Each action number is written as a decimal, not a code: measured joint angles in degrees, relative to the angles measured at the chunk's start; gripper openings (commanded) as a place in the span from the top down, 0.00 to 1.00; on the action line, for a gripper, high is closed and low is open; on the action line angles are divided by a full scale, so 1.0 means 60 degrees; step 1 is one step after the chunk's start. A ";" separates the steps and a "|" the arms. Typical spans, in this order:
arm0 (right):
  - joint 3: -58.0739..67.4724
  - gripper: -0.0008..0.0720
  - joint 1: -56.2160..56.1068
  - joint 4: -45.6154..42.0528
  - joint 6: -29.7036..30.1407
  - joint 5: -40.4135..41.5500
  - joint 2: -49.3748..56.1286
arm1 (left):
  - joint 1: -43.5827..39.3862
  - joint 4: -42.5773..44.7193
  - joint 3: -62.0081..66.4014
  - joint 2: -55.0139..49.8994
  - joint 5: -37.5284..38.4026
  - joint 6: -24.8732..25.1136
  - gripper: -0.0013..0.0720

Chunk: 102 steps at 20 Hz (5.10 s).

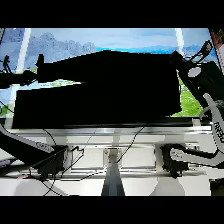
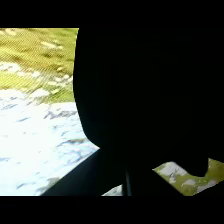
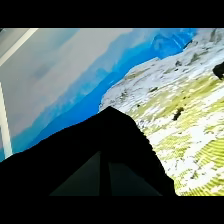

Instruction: Fold the clothes and pants, and hang the long-sleeved shirts on hangers.

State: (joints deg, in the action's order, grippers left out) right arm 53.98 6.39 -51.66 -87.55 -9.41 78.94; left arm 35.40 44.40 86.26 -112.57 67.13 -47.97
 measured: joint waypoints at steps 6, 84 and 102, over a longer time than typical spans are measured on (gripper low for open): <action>0.0000 0.96 0.0000 -0.0164 0.0018 -0.0018 0.0000 | -0.0219 0.0262 0.0517 0.0186 0.1064 0.0058 0.97; -0.2350 0.97 0.6156 -1.1009 -0.2546 -0.7945 -1.0061 | 0.3231 0.5916 -0.1490 0.5235 0.2113 -0.3865 0.97; -0.4025 0.37 0.6189 -0.1785 0.3293 -0.9369 -0.4546 | 0.3880 0.6215 -0.2113 0.4586 0.1151 -0.4098 0.98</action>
State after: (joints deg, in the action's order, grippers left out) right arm 29.82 43.53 -62.37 -67.79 -65.63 51.66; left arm 58.67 81.69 73.58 -85.06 74.04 -72.55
